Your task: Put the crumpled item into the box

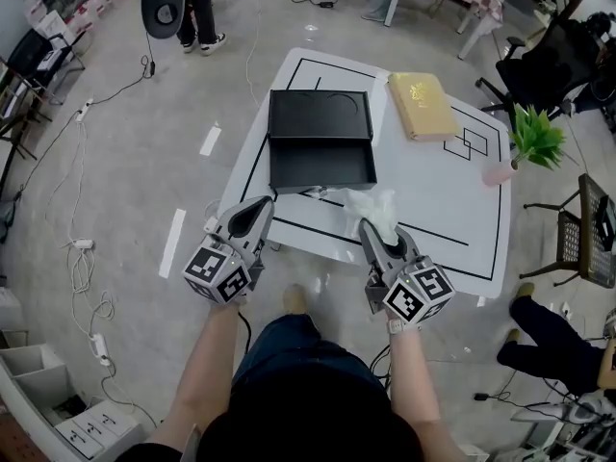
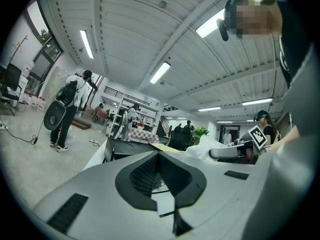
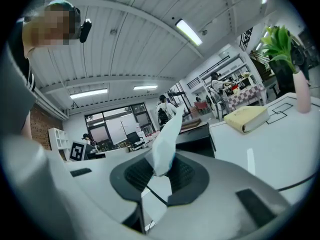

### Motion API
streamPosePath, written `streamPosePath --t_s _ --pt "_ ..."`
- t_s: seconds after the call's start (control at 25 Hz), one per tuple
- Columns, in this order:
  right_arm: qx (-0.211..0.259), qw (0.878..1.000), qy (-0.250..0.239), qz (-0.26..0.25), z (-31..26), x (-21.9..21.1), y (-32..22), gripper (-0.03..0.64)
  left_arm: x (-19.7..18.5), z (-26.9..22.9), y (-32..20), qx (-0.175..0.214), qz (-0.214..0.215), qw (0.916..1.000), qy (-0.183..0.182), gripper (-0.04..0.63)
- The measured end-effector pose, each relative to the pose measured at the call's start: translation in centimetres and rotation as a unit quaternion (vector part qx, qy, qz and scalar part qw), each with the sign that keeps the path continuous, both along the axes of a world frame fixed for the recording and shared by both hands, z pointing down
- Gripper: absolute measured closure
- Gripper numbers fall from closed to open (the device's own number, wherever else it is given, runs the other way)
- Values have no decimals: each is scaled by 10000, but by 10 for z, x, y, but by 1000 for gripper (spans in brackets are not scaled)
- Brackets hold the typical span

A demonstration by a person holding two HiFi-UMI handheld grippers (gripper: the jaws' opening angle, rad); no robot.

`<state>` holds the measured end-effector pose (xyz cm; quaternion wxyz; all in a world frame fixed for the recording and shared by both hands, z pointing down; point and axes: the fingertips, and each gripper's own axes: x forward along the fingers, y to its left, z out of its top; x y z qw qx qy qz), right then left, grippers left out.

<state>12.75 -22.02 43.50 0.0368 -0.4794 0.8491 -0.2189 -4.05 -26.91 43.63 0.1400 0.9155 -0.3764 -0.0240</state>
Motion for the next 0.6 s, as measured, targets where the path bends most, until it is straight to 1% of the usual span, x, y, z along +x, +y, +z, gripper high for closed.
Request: streamPosePath --t_s 0.32,0.48,0.6 --pt "10 9999 99 -22 8 -16 -52 558 -9 9 -52 8 101 9999 -44 594" --pt "30 9998 188 -40 11 -23 -71 558 -12 13 -68 58 177 9997 -131 594" --pt "36 9996 296 16 12 -27 -83 558 -15 15 -76 90 116 9998 -152 594"
